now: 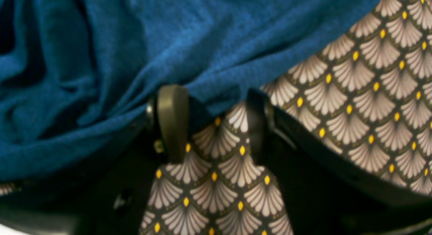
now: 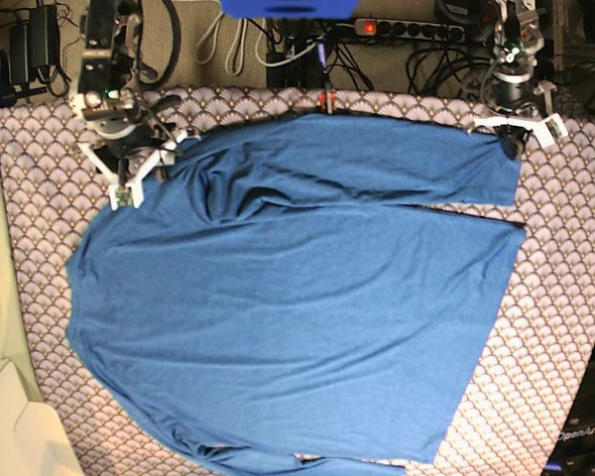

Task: Fold the T-shirt properly
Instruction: 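Grasp the shirt's collar edge corners with both grippers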

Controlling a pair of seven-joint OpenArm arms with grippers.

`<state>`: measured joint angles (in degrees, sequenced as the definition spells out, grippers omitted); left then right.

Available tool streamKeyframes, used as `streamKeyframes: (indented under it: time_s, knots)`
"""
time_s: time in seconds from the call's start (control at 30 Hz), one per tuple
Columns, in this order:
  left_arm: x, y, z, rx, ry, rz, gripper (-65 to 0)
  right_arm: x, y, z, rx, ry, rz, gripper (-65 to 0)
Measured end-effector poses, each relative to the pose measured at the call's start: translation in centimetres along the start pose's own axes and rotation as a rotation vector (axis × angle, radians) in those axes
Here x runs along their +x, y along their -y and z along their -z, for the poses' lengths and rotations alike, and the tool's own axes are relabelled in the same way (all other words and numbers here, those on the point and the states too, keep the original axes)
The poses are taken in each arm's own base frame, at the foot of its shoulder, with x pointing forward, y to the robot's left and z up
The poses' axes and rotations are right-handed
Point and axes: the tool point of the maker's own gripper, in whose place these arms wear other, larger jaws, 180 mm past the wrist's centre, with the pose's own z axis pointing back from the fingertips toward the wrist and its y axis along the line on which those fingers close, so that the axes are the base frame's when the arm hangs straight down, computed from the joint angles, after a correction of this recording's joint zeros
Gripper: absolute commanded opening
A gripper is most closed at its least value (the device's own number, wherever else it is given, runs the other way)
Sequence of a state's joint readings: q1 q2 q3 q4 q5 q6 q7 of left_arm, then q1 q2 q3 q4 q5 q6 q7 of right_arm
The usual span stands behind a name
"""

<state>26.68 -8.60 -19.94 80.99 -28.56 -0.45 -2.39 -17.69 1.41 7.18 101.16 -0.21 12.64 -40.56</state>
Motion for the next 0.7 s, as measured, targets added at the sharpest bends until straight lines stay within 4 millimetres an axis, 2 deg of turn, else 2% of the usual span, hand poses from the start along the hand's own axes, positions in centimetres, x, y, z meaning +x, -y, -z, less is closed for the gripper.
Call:
streamKeyframes:
  time_s: [0.17,0.27,0.7]
  knots:
    - [0.0,0.0,0.0,0.0,0.0,0.001,-64.6,-0.6,-0.6,0.0,0.01,-0.013,0.017,-35.6]
    - [0.0,0.0,0.0,0.0,0.0,0.001,-64.6,-1.8,-0.9,-0.2,0.016,-0.037,0.019,-35.6]
    - [0.0,0.0,0.0,-0.001,0.0,0.002,-64.6,-2.7,-1.6,-0.6,0.028,-0.038,0.03,-35.6]
